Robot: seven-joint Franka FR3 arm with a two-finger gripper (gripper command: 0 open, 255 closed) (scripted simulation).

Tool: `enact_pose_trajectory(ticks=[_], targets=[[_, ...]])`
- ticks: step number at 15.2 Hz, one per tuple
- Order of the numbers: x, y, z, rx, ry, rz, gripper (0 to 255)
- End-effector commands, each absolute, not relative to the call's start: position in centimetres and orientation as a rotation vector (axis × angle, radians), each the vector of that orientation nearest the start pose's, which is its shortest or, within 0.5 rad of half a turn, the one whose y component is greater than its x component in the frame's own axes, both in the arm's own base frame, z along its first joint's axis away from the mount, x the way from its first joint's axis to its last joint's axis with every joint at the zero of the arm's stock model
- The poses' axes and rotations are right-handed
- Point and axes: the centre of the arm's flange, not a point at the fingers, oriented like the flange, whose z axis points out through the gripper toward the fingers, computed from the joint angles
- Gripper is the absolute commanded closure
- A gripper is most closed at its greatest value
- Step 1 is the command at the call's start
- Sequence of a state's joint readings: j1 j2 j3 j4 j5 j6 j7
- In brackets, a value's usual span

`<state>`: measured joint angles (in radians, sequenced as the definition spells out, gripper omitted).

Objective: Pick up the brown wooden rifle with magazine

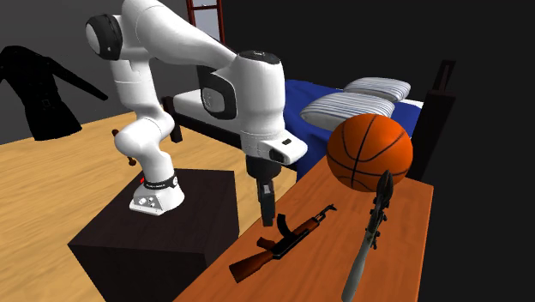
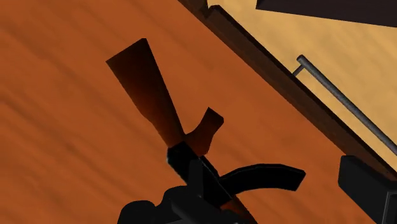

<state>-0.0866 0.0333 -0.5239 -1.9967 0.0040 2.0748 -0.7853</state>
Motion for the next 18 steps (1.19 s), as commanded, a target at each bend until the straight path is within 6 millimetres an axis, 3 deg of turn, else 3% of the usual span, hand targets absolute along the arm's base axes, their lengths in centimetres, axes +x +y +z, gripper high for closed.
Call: enact_pose_trajectory(ticks=[1,4,12,14,15,18], targets=[[47.5,-34.5,44.0,-3.179,-0.296,-0.052,0],[49.4,-37.6,42.9,-3.190,-0.323,-0.058,0],[49.4,-37.7,38.9,-3.190,-0.324,-0.059,0],[49.4,-37.7,38.9,-3.190,-0.323,-0.059,0],[49.4,-37.7,38.9,-3.190,-0.323,-0.059,255],[49.4,-37.7,38.9,-3.190,-0.324,-0.059,255]])
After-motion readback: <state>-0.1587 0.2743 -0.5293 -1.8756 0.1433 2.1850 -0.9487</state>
